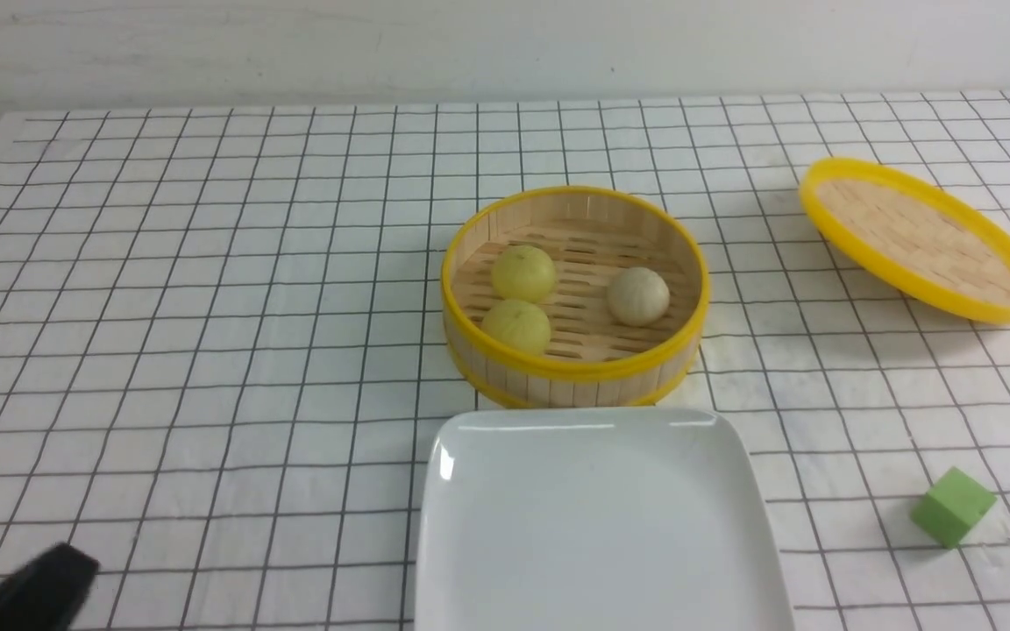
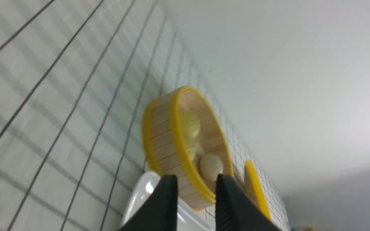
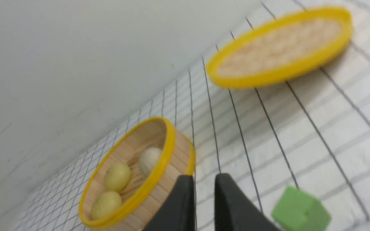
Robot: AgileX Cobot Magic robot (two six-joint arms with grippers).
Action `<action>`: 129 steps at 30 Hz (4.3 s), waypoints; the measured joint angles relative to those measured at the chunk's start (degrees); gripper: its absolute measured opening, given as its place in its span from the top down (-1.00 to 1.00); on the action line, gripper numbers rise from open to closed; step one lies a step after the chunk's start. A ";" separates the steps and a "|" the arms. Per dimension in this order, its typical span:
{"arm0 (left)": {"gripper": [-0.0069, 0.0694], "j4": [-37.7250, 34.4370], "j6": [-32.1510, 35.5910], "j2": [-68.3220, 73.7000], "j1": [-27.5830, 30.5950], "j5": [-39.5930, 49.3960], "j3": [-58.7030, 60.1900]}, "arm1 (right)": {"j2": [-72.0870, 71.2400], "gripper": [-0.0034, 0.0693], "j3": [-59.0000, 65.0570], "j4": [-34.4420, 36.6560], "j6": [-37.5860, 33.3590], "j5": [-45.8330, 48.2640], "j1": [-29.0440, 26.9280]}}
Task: Put the steamed buns into the plate on the white-black tablecloth.
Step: 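Reach toward a bun in the bamboo steamer with the right gripper, then move the steamed bun from the bamboo steamer onto the white plate with the right gripper, then reach into the bamboo steamer and grasp a bun with the left gripper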
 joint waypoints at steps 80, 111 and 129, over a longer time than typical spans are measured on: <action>0.68 13.41 22.87 46.58 0.00 25.99 -17.85 | 94.07 0.76 -73.85 -12.71 -12.93 47.21 30.52; 0.61 12.93 23.13 47.32 0.00 11.79 -18.00 | 71.85 0.84 -55.03 -27.90 -8.99 51.39 34.29; 0.68 3.87 31.45 84.30 -14.64 22.54 -54.97 | 47.84 0.95 -25.18 -32.42 -6.86 34.13 34.29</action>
